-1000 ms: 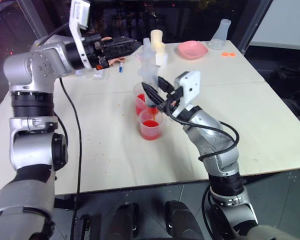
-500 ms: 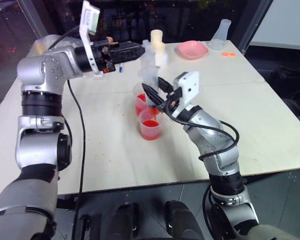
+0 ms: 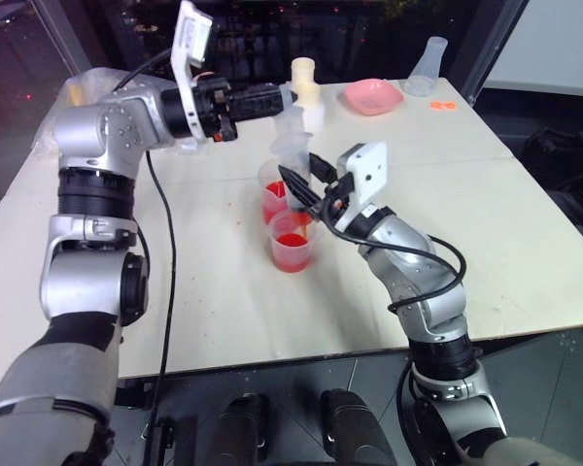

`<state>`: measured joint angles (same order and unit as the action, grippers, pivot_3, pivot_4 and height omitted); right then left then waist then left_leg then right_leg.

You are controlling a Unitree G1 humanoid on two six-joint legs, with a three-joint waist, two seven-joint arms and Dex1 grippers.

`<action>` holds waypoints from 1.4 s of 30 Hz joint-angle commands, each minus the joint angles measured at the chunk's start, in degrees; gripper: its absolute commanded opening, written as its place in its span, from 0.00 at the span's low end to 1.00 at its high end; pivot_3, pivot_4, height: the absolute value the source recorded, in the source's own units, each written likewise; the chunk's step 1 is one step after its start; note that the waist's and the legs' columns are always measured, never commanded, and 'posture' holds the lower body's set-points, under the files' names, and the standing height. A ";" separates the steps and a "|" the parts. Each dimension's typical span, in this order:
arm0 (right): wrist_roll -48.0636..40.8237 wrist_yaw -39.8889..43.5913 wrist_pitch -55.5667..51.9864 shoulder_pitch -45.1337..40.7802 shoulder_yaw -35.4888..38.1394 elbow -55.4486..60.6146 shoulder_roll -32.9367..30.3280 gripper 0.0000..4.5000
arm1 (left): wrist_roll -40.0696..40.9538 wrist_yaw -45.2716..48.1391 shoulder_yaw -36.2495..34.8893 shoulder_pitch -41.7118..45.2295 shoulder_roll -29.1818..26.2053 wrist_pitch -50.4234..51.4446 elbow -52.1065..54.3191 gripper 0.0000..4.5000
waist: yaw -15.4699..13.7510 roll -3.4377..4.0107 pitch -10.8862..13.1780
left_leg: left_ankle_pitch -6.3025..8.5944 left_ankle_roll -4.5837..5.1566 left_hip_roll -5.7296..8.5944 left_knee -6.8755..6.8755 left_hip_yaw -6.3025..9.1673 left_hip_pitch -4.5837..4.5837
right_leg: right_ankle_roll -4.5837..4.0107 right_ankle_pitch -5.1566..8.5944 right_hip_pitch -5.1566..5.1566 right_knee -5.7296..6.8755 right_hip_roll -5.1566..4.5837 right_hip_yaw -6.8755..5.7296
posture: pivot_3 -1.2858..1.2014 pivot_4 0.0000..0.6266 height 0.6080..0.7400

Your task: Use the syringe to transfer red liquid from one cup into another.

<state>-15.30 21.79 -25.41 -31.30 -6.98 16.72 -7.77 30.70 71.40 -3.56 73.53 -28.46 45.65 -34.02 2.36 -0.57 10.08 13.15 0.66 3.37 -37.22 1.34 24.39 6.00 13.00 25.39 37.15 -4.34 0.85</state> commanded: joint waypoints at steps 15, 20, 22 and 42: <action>-3.46 -1.56 -1.72 -3.58 1.62 3.65 3.09 0.31 | 0.35 1.97 1.76 -0.81 -0.01 2.05 5.08 0.00 | 0.00 0.00 0.00 | 0.00 0.00 0.00 0.00 0.00 0.00 | 0.00 0.00 0.00 0.00 0.00 0.00 | 0.52 0.24 1.00; -4.62 -2.51 -3.29 -4.41 2.39 4.27 4.12 0.31 | 0.08 2.55 2.54 -1.21 0.28 2.20 5.78 0.00 | -0.01 0.00 0.00 | 0.00 0.00 0.00 0.00 0.00 0.00 | 0.00 0.00 0.00 0.00 0.00 0.00 | 0.52 0.24 1.00; -5.23 -2.92 -4.08 -4.64 2.75 4.78 4.30 0.31 | 0.06 2.68 2.70 -1.43 0.41 2.46 6.19 0.00 | 0.00 0.00 0.00 | 0.00 0.00 0.00 0.00 0.00 0.00 | 0.00 0.00 0.00 0.00 0.00 0.00 | 0.52 0.24 1.00; -8.80 -5.67 -10.54 -6.70 5.80 8.93 4.06 0.31 | 0.89 2.52 3.80 -5.88 2.28 5.46 11.75 0.00 | -0.01 0.00 0.00 | 0.00 0.00 -0.01 -0.01 0.01 0.00 | 0.00 0.00 0.00 0.01 -0.01 0.01 | 0.52 0.24 1.00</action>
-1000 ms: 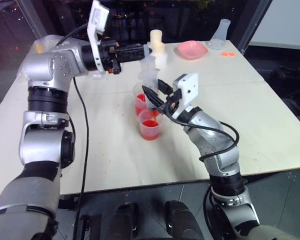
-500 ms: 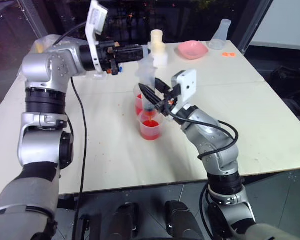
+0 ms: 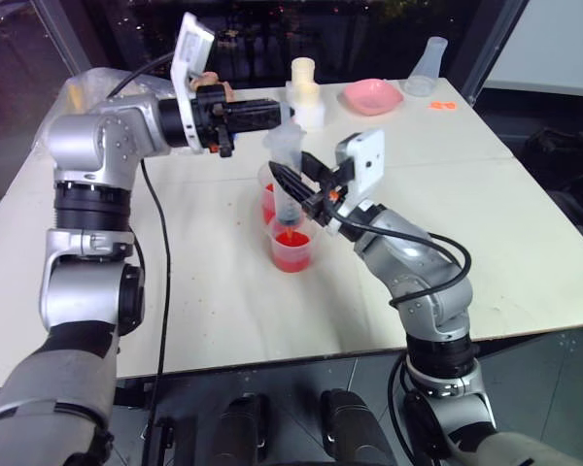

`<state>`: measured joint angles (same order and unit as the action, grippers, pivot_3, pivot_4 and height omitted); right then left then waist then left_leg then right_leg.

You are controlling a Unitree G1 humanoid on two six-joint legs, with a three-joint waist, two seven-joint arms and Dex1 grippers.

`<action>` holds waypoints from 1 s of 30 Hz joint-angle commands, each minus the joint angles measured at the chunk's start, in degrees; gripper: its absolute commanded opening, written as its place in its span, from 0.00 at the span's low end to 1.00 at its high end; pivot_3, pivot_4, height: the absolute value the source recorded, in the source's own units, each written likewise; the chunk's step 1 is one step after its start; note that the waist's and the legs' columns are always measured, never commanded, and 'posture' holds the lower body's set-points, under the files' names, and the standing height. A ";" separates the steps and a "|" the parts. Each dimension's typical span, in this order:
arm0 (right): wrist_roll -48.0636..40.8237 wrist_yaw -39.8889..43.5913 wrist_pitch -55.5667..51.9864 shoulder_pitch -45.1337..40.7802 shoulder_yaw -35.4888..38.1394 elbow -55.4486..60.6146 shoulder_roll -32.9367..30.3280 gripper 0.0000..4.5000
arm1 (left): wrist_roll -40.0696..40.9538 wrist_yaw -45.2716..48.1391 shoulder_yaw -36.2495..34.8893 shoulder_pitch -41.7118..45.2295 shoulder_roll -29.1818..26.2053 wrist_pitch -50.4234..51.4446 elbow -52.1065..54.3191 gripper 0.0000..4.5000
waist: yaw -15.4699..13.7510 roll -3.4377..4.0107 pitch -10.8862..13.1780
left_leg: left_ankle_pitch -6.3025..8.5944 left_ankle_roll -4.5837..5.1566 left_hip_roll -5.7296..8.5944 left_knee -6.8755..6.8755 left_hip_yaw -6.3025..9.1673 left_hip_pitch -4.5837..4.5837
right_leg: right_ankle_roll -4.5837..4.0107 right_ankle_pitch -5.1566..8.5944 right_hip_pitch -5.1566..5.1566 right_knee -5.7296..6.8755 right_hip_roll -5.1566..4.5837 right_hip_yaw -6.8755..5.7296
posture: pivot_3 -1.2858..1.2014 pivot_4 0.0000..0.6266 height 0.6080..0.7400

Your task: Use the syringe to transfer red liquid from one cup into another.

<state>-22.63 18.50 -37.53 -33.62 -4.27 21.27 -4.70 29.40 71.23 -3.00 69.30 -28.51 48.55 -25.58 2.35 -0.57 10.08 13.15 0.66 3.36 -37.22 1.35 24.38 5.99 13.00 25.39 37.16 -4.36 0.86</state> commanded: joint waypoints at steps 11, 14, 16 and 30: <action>-2.68 -2.38 -0.30 -3.76 3.42 5.84 0.50 0.31 | 2.63 1.93 2.22 -1.80 1.80 4.25 4.86 0.00 | 0.00 0.00 0.00 | 0.00 0.00 0.00 0.00 0.00 0.00 | 0.00 0.00 0.00 0.00 0.00 0.00 | 0.52 0.24 1.00; -2.74 -2.45 -0.45 -3.79 3.37 5.88 0.51 0.31 | 2.37 1.12 1.79 -1.51 1.88 4.26 4.35 0.23 | -0.08 0.00 0.00 | 0.00 0.00 0.00 0.00 0.00 0.00 | 0.00 0.00 0.00 0.00 0.00 0.00 | 0.52 0.24 1.00; -2.81 -2.57 -0.47 -3.85 3.28 5.90 0.51 0.31 | 2.28 0.63 1.74 -1.50 1.75 3.80 4.27 0.34 | -0.12 0.00 0.00 | 0.00 0.00 0.00 -0.01 0.00 0.00 | 0.00 0.00 -0.01 -0.01 -0.01 0.00 | 0.52 0.24 1.00; -3.89 -3.59 -1.48 -4.17 3.69 6.53 0.25 0.31 | 1.55 -0.70 -2.65 -0.75 -6.08 0.95 -0.01 0.47 | 0.09 0.00 0.00 | 0.00 0.00 0.00 0.01 0.00 0.00 | 0.00 0.00 0.01 0.00 -0.01 0.00 | 0.52 0.24 1.00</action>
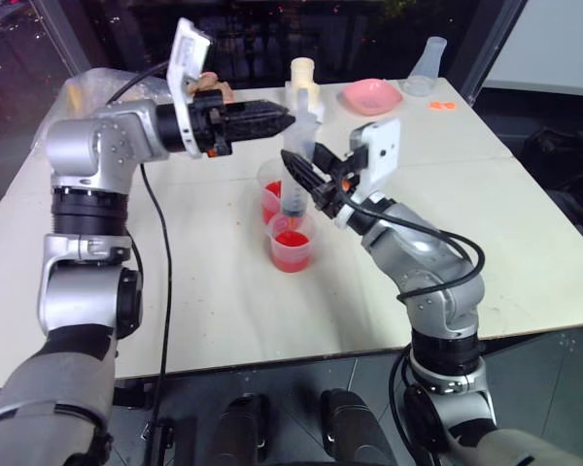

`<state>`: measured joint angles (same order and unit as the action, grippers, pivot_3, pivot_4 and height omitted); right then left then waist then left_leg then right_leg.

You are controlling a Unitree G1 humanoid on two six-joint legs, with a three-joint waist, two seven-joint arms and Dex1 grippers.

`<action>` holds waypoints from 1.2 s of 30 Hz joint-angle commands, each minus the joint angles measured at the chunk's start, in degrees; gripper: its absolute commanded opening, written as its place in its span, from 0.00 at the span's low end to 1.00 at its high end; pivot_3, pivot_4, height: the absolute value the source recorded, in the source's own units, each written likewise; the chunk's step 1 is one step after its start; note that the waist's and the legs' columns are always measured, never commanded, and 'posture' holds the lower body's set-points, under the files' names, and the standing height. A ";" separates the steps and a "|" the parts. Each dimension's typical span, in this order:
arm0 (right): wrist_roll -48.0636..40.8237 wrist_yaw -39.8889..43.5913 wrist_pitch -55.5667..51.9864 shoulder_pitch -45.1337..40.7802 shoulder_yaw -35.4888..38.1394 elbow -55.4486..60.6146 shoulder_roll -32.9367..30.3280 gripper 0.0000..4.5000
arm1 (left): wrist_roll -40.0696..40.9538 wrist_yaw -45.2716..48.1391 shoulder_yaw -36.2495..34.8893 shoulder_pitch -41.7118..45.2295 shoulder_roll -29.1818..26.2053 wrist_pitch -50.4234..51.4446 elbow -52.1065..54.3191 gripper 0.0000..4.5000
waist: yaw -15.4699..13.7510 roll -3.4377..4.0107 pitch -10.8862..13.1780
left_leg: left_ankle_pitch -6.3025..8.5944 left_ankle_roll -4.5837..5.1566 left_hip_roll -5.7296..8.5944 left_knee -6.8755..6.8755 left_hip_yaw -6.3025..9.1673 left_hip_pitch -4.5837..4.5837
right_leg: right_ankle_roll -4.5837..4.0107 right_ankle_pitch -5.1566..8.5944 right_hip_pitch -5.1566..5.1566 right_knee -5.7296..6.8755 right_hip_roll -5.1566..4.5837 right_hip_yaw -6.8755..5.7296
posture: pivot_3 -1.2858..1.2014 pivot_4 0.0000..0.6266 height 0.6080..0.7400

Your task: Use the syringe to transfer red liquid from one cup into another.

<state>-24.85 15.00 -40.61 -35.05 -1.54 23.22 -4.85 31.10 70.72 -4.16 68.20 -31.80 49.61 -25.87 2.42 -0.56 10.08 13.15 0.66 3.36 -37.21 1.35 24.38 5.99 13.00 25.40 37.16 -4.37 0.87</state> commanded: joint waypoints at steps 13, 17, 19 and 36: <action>-7.25 -3.67 -12.29 -9.84 6.26 2.86 -5.06 0.31 | 6.36 0.03 -1.61 -11.31 -8.01 6.94 16.52 0.47 | -0.47 0.00 0.00 | 0.00 0.00 -0.01 -0.02 0.03 0.01 | -0.01 0.00 -0.03 -0.04 -0.15 0.03 | 0.52 0.24 1.00; -11.36 -6.28 -24.57 -17.58 12.09 -1.03 -8.26 0.31 | 8.85 -3.00 -2.49 -13.88 -5.67 8.79 20.19 0.47 | -0.58 0.00 0.00 | 0.00 0.00 -0.01 -0.01 0.03 0.01 | -0.02 0.01 -0.03 -0.05 -0.19 0.03 | 0.52 0.24 1.00; -12.20 -8.63 -33.23 -23.13 15.81 -4.87 -9.78 0.31 | 9.66 -4.29 -2.56 -15.69 -4.93 9.09 22.37 0.47 | -0.29 0.00 0.00 | 0.00 0.00 -0.01 0.00 0.01 0.01 | -0.03 0.01 -0.02 -0.05 -0.20 0.05 | 0.52 0.24 1.00; 1.29 -0.25 -46.36 -46.64 -10.51 -58.52 -21.12 0.31 | 13.12 -8.01 -2.22 -20.56 -1.89 7.22 25.54 0.47 | 0.05 0.02 0.01 | 0.02 0.03 -0.03 0.17 -0.13 0.04 | -0.15 0.07 0.03 -0.22 -0.27 0.06 | 0.52 0.24 1.00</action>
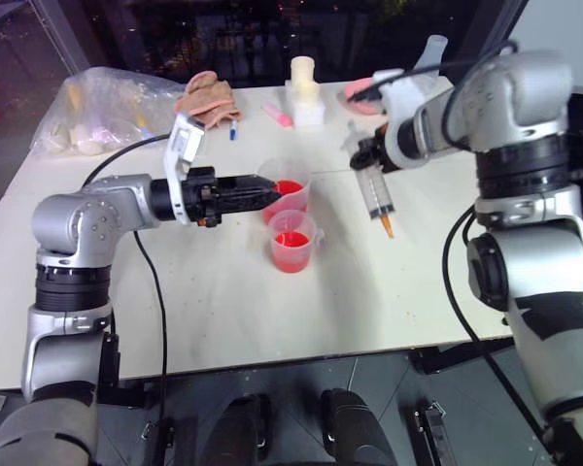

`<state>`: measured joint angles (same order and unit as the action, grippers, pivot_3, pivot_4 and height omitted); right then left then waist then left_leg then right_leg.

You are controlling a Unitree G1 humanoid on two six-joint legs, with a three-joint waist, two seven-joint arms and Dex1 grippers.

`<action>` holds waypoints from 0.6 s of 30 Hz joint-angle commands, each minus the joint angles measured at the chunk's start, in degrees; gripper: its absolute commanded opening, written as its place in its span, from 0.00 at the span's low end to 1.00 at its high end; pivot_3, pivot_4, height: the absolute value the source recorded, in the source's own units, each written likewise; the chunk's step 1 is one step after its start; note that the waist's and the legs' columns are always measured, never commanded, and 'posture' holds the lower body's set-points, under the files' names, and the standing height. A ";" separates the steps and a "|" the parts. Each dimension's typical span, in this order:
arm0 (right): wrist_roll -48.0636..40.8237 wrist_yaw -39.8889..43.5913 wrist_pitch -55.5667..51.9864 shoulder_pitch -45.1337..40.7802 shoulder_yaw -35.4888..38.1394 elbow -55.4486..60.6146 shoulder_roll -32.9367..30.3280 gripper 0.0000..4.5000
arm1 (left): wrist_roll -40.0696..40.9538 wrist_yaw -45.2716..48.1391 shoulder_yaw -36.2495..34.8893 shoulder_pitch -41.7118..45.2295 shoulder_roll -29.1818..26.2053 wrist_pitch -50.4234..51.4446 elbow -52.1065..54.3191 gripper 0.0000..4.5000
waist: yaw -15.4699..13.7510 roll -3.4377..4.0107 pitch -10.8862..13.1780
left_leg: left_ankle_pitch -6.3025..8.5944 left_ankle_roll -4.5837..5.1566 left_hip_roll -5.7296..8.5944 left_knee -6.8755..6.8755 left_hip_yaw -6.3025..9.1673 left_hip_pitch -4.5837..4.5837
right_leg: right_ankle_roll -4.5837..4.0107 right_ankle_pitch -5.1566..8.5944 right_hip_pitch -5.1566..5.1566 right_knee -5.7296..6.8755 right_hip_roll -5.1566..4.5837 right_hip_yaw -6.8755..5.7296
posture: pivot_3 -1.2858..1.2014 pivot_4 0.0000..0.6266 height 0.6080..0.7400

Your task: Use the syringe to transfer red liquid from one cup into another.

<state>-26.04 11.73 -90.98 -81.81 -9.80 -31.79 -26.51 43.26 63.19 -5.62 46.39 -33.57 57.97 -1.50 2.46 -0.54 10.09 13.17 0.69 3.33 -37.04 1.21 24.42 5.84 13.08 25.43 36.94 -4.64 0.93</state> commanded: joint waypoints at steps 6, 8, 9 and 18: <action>7.32 7.51 11.77 -0.12 -2.94 -14.48 4.17 0.31 | 2.81 -1.62 -2.52 1.30 -0.88 -0.25 2.85 0.47 | 0.05 0.00 0.00 | 0.00 0.00 0.00 -0.03 -0.01 0.00 | 0.01 -0.01 0.00 0.03 0.05 0.00 | 0.52 0.24 1.00; 8.88 8.12 14.03 -0.66 -2.42 -17.66 5.57 0.31 | 3.67 -1.66 -2.84 0.59 -1.64 0.06 4.20 0.47 | 0.14 0.00 0.00 | 0.00 0.00 0.00 -0.03 -0.01 -0.01 | 0.01 -0.01 0.00 0.03 0.06 0.00 | 0.52 0.24 1.00; 9.66 8.50 15.19 -0.83 -2.30 -19.21 6.24 0.31 | 3.78 -1.15 -2.57 -0.02 -2.41 -0.17 5.34 0.47 | 0.17 0.00 0.00 | 0.00 -0.01 0.00 -0.01 0.00 -0.01 | 0.01 -0.01 0.01 0.03 0.06 0.00 | 0.52 0.24 1.00; 15.72 9.86 21.97 -1.99 -0.83 -29.39 9.25 0.31 | -2.01 4.38 2.47 -3.67 -10.95 -8.49 10.86 0.47 | 0.03 0.00 0.00 | 0.00 -0.05 0.00 0.00 0.02 -0.01 | 0.00 0.00 0.01 0.01 0.05 0.01 | 0.52 0.24 1.00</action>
<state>-11.39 21.18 -70.26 -81.65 -11.80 -60.88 -17.30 42.66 66.38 -3.23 42.44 -43.46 52.19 7.50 2.49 -0.53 10.10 13.17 0.64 3.33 -37.04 1.23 24.41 5.84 13.07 25.44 36.94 -4.59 0.94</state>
